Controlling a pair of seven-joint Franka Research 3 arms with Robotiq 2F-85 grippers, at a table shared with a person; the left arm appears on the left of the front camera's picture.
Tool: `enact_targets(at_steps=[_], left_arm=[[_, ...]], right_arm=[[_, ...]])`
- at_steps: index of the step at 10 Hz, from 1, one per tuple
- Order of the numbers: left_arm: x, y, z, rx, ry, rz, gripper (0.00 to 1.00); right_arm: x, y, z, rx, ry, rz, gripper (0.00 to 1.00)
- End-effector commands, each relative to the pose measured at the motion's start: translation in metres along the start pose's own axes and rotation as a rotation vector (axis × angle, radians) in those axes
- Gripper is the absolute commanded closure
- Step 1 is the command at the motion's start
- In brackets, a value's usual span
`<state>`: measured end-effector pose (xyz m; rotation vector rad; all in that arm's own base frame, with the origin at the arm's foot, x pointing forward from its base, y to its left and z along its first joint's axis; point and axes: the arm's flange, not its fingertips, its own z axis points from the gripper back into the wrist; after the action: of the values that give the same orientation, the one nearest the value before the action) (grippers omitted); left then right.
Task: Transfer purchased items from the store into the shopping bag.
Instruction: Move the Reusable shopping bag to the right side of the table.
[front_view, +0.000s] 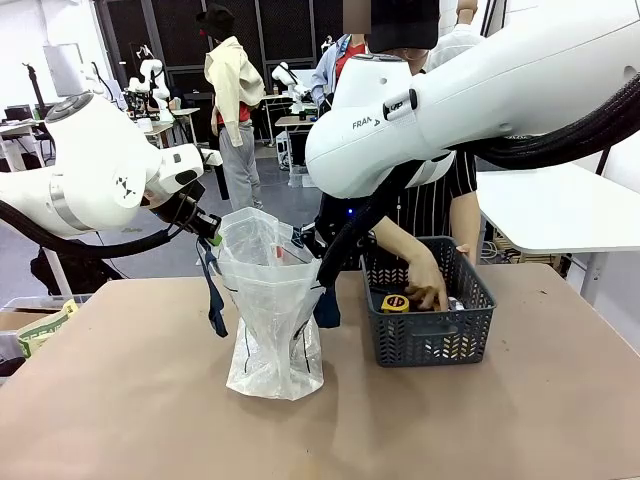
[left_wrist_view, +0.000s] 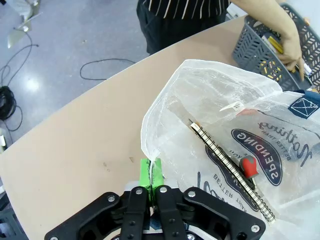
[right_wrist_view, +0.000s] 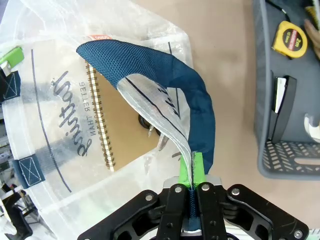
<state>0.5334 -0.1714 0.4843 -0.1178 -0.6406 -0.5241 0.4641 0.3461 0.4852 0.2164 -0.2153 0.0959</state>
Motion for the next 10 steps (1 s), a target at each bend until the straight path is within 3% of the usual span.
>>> enact_targets(at_steps=[1, 10], left_arm=[[0.0005, 0.0008, 0.0015, 0.007, 0.003, 0.008, 1.00], [0.0005, 0.0008, 0.0015, 0.007, 0.003, 0.008, 1.00]], right_arm=[[-0.0010, -0.0008, 0.0012, 0.007, 0.004, -0.008, 1.00], [-0.0010, -0.0008, 0.0012, 0.007, 0.004, -0.008, 1.00]])
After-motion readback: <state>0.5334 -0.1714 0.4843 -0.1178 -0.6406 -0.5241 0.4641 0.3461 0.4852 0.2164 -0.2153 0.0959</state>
